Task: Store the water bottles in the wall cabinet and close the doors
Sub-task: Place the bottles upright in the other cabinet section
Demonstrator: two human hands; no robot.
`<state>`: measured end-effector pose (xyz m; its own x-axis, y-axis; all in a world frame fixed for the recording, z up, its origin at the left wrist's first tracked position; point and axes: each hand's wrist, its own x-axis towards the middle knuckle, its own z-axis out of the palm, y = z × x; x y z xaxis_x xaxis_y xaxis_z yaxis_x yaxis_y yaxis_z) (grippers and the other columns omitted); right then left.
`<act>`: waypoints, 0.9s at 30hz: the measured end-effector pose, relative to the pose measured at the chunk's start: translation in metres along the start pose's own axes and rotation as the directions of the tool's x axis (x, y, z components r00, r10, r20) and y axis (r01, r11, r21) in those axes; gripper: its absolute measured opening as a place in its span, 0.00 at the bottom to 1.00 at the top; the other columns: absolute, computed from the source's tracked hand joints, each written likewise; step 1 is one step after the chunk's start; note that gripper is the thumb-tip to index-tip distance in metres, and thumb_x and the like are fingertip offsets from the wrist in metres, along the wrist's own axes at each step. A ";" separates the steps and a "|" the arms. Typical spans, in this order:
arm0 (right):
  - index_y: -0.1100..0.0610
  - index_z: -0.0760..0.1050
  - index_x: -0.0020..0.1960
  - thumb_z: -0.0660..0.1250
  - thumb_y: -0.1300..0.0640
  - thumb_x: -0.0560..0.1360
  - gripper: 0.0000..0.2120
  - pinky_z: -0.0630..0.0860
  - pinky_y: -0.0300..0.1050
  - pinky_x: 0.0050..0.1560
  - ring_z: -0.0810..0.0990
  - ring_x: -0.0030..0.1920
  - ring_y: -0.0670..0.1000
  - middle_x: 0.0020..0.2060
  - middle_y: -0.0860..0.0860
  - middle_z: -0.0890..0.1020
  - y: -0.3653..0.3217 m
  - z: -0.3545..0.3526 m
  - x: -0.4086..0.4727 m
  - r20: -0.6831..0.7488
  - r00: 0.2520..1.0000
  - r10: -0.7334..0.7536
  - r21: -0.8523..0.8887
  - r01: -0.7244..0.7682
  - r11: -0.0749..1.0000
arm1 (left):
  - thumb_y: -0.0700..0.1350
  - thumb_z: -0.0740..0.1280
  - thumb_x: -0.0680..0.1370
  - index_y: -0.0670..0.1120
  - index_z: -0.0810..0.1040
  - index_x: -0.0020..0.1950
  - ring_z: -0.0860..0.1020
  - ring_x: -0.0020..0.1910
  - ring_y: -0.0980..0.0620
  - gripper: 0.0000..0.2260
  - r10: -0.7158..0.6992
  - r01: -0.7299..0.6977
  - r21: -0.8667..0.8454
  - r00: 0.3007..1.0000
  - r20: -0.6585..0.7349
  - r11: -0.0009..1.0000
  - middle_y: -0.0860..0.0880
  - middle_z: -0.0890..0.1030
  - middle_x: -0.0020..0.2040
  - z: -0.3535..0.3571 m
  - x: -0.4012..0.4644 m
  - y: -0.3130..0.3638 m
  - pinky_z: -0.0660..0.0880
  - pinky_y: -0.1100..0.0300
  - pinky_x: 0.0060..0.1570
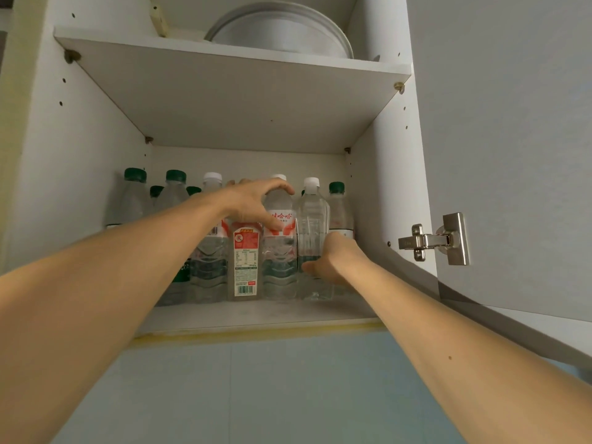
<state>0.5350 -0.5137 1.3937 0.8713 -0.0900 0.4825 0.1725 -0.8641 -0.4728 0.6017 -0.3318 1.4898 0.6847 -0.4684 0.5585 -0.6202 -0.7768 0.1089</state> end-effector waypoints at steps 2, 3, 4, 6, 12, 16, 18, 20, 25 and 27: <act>0.59 0.73 0.57 0.72 0.50 0.78 0.15 0.76 0.44 0.50 0.79 0.51 0.55 0.55 0.56 0.80 -0.001 0.001 0.002 -0.010 1.000 0.004 -0.004 -0.004 1.000 | 0.50 0.78 0.71 0.64 0.65 0.73 0.73 0.63 0.46 0.35 0.005 -0.005 0.000 1.000 -0.003 1.000 0.49 0.67 0.76 0.000 0.000 -0.001 0.77 0.56 0.45; 0.59 0.74 0.58 0.72 0.49 0.78 0.17 0.77 0.44 0.50 0.79 0.50 0.54 0.55 0.56 0.81 -0.001 0.001 0.002 -0.011 1.000 0.010 -0.005 -0.010 1.000 | 0.50 0.78 0.72 0.64 0.65 0.73 0.74 0.62 0.46 0.35 0.003 -0.003 0.003 1.000 -0.004 1.000 0.48 0.68 0.75 0.000 -0.001 -0.001 0.78 0.54 0.47; 0.60 0.74 0.60 0.72 0.48 0.77 0.19 0.78 0.45 0.51 0.80 0.51 0.54 0.55 0.56 0.81 -0.001 0.000 0.002 -0.015 1.000 0.016 -0.018 -0.016 1.000 | 0.50 0.78 0.72 0.64 0.65 0.73 0.75 0.62 0.45 0.35 0.001 -0.001 0.009 1.000 -0.005 1.000 0.47 0.69 0.74 0.000 -0.002 0.000 0.79 0.53 0.48; 0.60 0.75 0.61 0.73 0.46 0.76 0.22 0.80 0.47 0.55 0.81 0.54 0.56 0.55 0.56 0.81 -0.002 0.000 0.003 -0.016 1.000 0.026 -0.064 -0.027 0.998 | 0.50 0.77 0.73 0.63 0.63 0.75 0.75 0.64 0.44 0.35 0.010 -0.010 0.024 1.000 -0.006 1.000 0.47 0.69 0.75 0.001 -0.004 0.001 0.77 0.53 0.50; 0.61 0.76 0.56 0.74 0.50 0.77 0.16 0.79 0.44 0.39 0.81 0.44 0.55 0.47 0.56 0.82 0.003 -0.001 0.009 -0.033 0.999 0.022 -0.054 -0.023 0.998 | 0.61 0.73 0.73 0.67 0.58 0.77 0.58 0.78 0.37 0.37 -0.022 0.038 0.199 0.996 -0.085 0.979 0.43 0.63 0.78 0.010 -0.015 0.002 0.56 0.36 0.74; 0.57 0.78 0.59 0.74 0.50 0.76 0.16 0.85 0.54 0.48 0.82 0.47 0.56 0.48 0.56 0.82 0.007 -0.004 0.006 0.007 0.999 -0.040 -0.013 0.040 0.999 | 0.67 0.73 0.69 0.60 0.59 0.79 0.53 0.79 0.40 0.43 0.055 0.010 0.193 0.942 -0.330 0.981 0.45 0.57 0.81 0.038 -0.029 0.014 0.49 0.40 0.75; 0.56 0.76 0.54 0.75 0.50 0.75 0.14 0.86 0.53 0.44 0.82 0.44 0.55 0.46 0.54 0.81 0.009 -0.012 0.008 0.024 0.999 -0.037 -0.049 0.038 0.998 | 0.69 0.73 0.67 0.58 0.58 0.80 0.49 0.80 0.39 0.46 0.072 0.026 0.210 0.892 -0.445 0.977 0.45 0.49 0.82 0.051 -0.029 0.022 0.48 0.40 0.76; 0.57 0.75 0.55 0.76 0.52 0.75 0.15 0.85 0.53 0.45 0.83 0.45 0.56 0.50 0.55 0.82 0.011 -0.027 0.013 -0.052 0.998 -0.029 -0.047 0.027 0.999 | 0.71 0.73 0.66 0.57 0.56 0.80 0.47 0.80 0.39 0.49 0.142 0.005 0.299 0.872 -0.469 0.954 0.44 0.45 0.82 0.056 -0.025 0.029 0.46 0.39 0.76; 0.59 0.78 0.60 0.70 0.51 0.79 0.15 0.76 0.43 0.40 0.82 0.44 0.55 0.51 0.57 0.83 0.005 -0.072 0.030 -0.437 0.897 -0.061 0.033 0.084 0.996 | 0.76 0.69 0.64 0.57 0.51 0.80 0.46 0.81 0.39 0.52 0.209 -0.005 0.462 0.896 -0.392 0.887 0.42 0.48 0.82 0.068 -0.013 0.035 0.40 0.35 0.75; 0.59 0.76 0.63 0.69 0.50 0.80 0.17 0.74 0.44 0.44 0.82 0.47 0.57 0.54 0.57 0.83 0.005 -0.080 0.040 -0.482 0.873 -0.068 0.028 0.093 0.995 | 0.78 0.65 0.65 0.57 0.50 0.81 0.45 0.81 0.41 0.51 0.205 -0.013 0.445 0.899 -0.387 0.895 0.43 0.51 0.82 0.074 -0.010 0.029 0.38 0.34 0.74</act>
<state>0.5333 -0.5610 1.4699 0.5277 -0.2589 0.8090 0.2655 -0.8545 -0.4466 0.6058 -0.3807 1.4266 0.3402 -0.4179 0.8424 -0.3937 -0.8768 -0.2760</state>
